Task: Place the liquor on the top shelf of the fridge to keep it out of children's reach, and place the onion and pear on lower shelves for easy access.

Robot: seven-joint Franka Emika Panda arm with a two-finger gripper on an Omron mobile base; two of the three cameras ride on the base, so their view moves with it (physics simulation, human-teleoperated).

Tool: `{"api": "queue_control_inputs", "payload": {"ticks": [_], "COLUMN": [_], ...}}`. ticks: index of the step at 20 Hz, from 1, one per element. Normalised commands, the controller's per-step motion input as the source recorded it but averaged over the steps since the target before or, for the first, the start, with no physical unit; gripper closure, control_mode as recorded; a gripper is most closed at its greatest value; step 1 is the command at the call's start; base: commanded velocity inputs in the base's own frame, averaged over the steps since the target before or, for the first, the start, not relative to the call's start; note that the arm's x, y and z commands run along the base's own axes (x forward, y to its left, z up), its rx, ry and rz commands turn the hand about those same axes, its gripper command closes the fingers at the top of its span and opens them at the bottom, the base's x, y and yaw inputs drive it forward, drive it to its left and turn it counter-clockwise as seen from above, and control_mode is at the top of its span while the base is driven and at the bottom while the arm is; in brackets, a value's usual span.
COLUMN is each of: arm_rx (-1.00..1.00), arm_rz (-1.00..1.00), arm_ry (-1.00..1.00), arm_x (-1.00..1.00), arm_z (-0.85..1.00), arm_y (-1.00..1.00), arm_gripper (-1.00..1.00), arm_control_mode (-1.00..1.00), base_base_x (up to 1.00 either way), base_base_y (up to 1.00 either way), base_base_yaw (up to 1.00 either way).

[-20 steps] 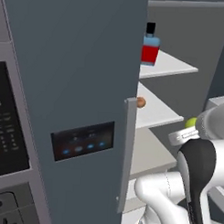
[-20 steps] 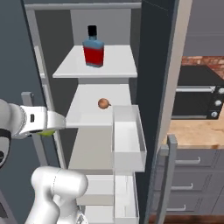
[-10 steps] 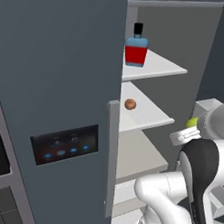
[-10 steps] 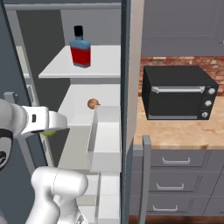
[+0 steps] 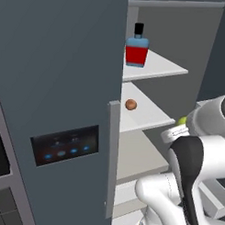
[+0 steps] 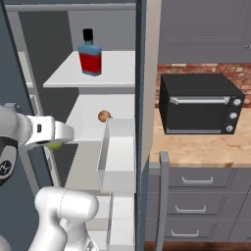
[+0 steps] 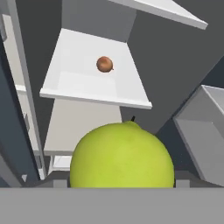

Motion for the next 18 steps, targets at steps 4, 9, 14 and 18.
{"api": "queue_control_inputs", "payload": {"ticks": [4,9,14,18], "arm_rx": [0.01,0.12,0.20,0.19], "arm_rz": [0.02,0.03,0.04,0.05], "arm_ry": [0.01,0.00,0.00,0.00], "arm_x": [0.57,0.39,0.31,0.33], "arm_z": [-0.31,-0.29,-0.22,-0.12], "arm_y": [0.04,0.00,0.00,0.02], "arm_gripper": [1.00,1.00,1.00,1.00], "arm_control_mode": [-1.00,-1.00,-1.00,-1.00], "base_base_x": [0.00,0.00,0.00,0.00], "base_base_y": [0.00,0.00,0.00,0.00], "base_base_yaw": [0.00,0.00,0.00,0.00]}}
